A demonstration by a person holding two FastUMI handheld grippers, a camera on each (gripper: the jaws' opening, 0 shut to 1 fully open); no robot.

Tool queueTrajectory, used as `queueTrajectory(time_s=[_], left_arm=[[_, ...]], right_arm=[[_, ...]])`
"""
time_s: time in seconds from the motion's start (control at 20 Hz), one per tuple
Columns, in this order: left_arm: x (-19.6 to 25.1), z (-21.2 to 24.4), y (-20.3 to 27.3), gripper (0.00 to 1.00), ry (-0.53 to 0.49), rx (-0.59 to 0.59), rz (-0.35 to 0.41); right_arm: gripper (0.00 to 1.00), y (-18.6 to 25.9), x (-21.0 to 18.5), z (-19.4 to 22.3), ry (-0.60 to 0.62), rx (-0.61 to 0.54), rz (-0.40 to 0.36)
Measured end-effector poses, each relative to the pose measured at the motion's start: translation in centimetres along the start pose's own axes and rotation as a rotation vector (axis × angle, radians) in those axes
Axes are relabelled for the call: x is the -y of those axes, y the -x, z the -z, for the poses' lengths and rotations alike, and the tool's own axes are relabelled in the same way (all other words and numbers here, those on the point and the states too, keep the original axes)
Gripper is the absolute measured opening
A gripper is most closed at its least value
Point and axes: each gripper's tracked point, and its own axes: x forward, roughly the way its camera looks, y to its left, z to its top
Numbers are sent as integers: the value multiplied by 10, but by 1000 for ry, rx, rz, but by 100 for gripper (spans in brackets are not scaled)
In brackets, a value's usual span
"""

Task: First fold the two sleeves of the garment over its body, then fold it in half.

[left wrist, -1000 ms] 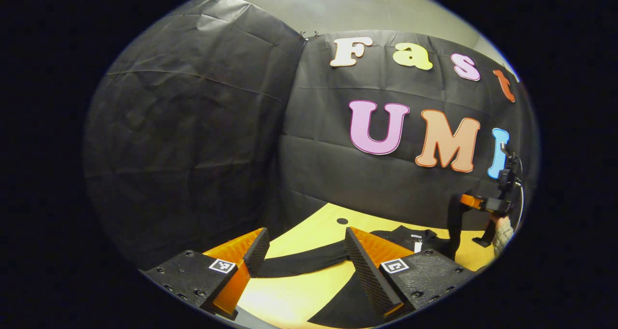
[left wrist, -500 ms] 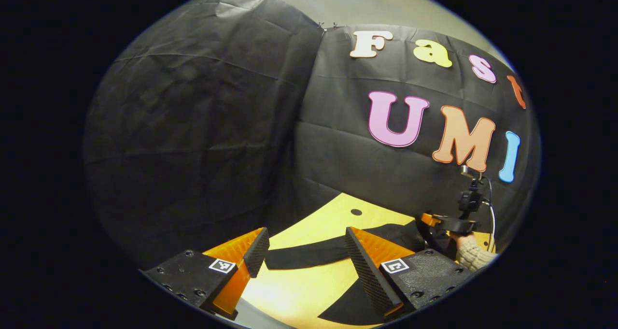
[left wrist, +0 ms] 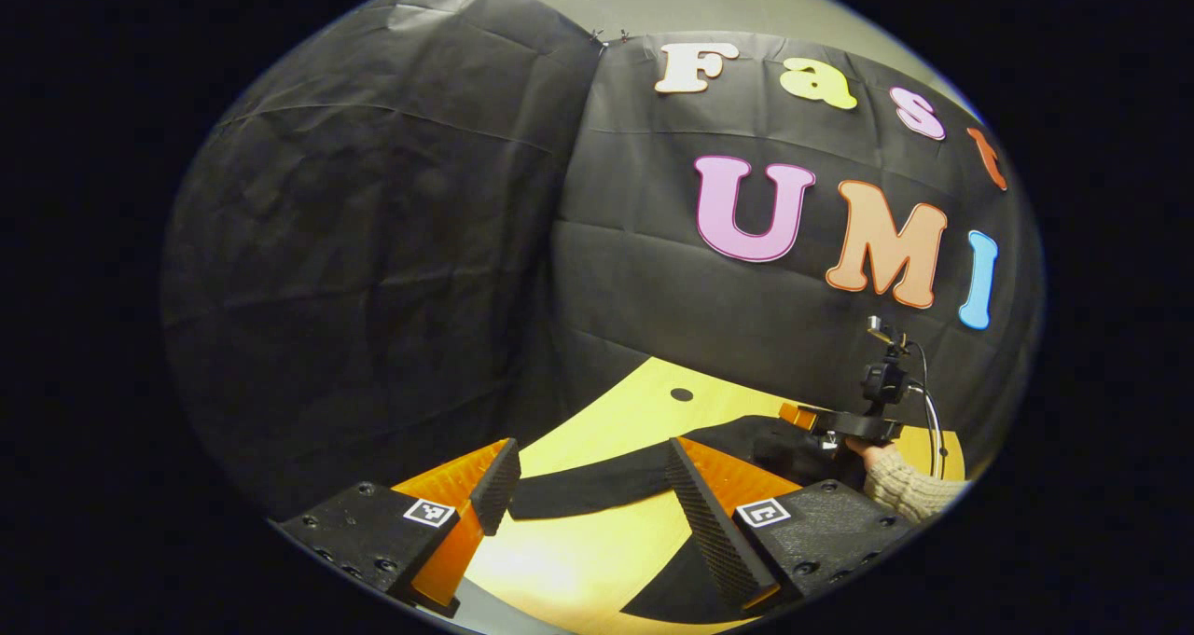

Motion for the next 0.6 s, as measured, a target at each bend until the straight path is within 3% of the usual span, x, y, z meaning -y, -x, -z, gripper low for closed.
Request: queueTrajectory(time_s=[0.3, 0.6], left_arm=[[11, 25, -28, 93, -17, -33, 48], [10, 67, -75, 93, -40, -104, 46]], right_arm=[[99, 68, 31, -29, -47, 90, 39], [98, 177, 93, -57, -75, 233, 171]])
